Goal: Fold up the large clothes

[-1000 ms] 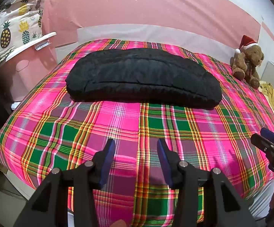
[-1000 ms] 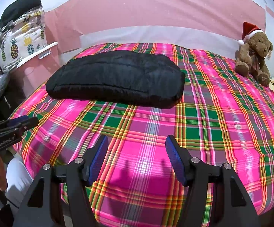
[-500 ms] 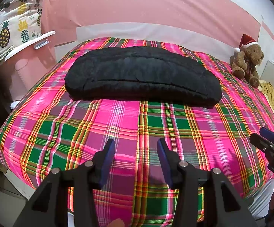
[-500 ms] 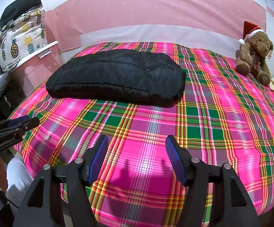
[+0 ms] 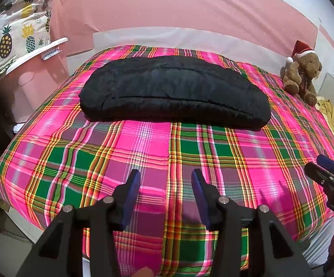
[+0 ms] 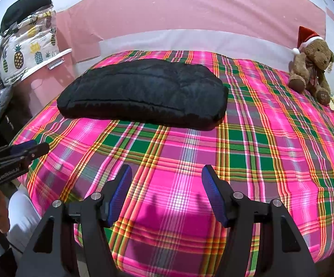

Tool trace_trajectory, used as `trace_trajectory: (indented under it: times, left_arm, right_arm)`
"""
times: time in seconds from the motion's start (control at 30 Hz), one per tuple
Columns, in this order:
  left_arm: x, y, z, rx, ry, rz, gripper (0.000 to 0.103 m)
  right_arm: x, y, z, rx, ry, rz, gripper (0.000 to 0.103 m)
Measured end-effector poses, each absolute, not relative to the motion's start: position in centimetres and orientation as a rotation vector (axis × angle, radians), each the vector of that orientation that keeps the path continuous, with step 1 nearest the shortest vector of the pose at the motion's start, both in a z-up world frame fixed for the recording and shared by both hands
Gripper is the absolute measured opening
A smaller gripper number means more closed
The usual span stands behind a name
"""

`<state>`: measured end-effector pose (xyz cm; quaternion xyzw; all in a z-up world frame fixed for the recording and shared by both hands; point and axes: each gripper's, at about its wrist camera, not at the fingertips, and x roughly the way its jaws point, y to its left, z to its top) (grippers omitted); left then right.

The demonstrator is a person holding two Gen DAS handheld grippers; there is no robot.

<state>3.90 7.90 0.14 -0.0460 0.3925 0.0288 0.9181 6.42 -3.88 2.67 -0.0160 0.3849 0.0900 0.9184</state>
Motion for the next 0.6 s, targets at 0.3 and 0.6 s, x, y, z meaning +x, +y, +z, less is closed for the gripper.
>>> trace_trajectory:
  times: [0.3,0.6]
  left_arm:
    - [4.18,7.8,-0.19,-0.054,0.815,0.087,0.048]
    - [4.3,8.03,-0.18,-0.058,0.806,0.085,0.048]
  right_arm:
    - [6.44,-4.01,2.51,-0.037,0.798,0.19,0.063]
    - [6.53,-4.65,2.18,-0.038,0.803,0.194,0.063]
